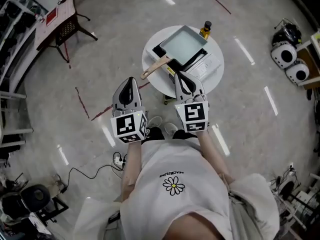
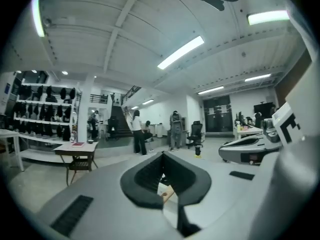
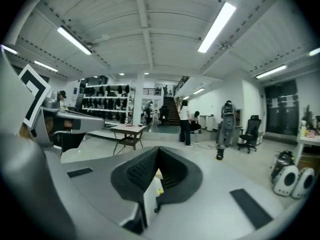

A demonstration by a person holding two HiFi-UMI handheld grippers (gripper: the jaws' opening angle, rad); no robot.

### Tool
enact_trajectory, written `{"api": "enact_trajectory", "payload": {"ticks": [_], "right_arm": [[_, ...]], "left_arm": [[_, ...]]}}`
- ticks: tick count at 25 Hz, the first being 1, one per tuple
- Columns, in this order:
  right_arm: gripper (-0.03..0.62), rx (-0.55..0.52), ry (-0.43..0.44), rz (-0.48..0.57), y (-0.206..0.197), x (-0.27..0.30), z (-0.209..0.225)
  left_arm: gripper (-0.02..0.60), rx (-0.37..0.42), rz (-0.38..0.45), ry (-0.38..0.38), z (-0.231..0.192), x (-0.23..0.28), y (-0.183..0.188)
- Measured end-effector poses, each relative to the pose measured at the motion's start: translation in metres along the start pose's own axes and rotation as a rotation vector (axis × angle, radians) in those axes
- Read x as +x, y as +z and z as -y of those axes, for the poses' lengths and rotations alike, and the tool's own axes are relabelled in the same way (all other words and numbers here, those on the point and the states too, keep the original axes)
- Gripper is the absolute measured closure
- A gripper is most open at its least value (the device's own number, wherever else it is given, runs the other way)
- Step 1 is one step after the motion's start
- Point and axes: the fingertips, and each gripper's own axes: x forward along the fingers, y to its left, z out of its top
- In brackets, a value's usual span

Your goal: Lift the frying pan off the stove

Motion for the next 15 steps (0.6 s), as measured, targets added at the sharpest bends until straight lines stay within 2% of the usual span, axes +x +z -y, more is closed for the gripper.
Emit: {"api": "enact_trajectory", "payload": {"ticks": [6,12,15], "right_arm": [[0.592,0.035,-0.227,-0.027,-0.006,-0.011,0.045],[0.591,0.07,-0.346,-0.064,-0.011,-0.013,0.057],[0.591,0.088,-0.374,-0.084,-0.015,-0.011,0.054]], "left_arm": [[0.581,0.037,-0.009,-0.249,0.044,0.048,0.007],[0.581,0.06,0.007,-0.376,0.053,0.073,0.017],[0.581,0.062,0.003,-0.427,0.051,0.082,0.015]]}}
